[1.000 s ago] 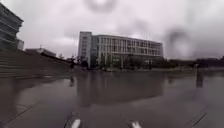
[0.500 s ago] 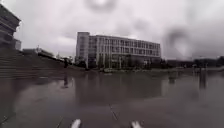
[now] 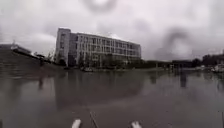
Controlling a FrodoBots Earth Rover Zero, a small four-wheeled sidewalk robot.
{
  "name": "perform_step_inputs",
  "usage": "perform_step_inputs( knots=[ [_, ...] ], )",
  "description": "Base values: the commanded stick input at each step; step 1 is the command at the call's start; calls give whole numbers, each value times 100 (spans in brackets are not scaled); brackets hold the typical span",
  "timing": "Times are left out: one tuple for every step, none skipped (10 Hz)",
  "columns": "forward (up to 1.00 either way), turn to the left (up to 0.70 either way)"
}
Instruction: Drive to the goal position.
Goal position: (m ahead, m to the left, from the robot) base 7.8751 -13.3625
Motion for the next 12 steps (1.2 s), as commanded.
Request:
perform_step_inputs(
  knots=[
    [70, 0],
    [70, 0],
    [70, 0],
    [70, 0],
    [70, 0],
    [70, 0],
    [70, 0],
    [70, 0],
    [70, 0],
    [70, 0],
    [70, -1],
    [70, -14]
  ],
)
